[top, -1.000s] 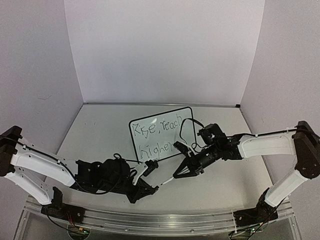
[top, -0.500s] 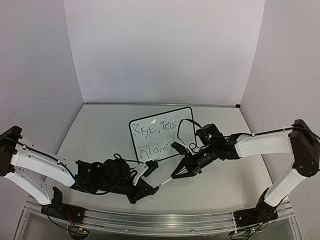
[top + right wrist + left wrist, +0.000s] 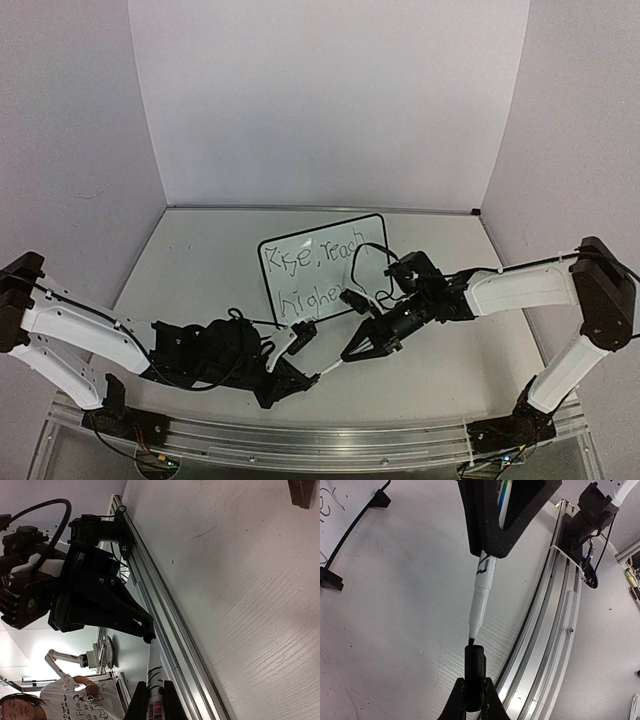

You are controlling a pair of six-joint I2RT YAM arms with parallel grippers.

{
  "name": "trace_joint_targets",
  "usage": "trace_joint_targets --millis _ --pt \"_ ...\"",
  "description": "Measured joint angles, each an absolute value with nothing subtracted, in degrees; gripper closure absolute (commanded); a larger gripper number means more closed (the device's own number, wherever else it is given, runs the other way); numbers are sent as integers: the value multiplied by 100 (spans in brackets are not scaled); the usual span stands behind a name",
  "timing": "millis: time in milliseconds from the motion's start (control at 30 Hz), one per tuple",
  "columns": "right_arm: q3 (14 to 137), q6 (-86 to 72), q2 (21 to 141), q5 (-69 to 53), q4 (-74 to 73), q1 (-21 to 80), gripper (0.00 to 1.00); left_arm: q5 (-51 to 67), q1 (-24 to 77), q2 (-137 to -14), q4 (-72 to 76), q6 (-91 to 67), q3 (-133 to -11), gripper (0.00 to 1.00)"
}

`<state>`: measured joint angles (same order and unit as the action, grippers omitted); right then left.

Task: Write a sentence on the whiteboard
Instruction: Insert the whiteboard marker without the cap into the pen cap.

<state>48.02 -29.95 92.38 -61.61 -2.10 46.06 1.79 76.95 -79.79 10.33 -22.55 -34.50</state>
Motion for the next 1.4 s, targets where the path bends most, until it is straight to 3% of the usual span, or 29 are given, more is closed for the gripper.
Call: trace_joint_targets --millis 1400 --pt "5002 -3015 9476 -6840 49 4876 100 285 7721 -7789 1185 -1965 -3986 100"
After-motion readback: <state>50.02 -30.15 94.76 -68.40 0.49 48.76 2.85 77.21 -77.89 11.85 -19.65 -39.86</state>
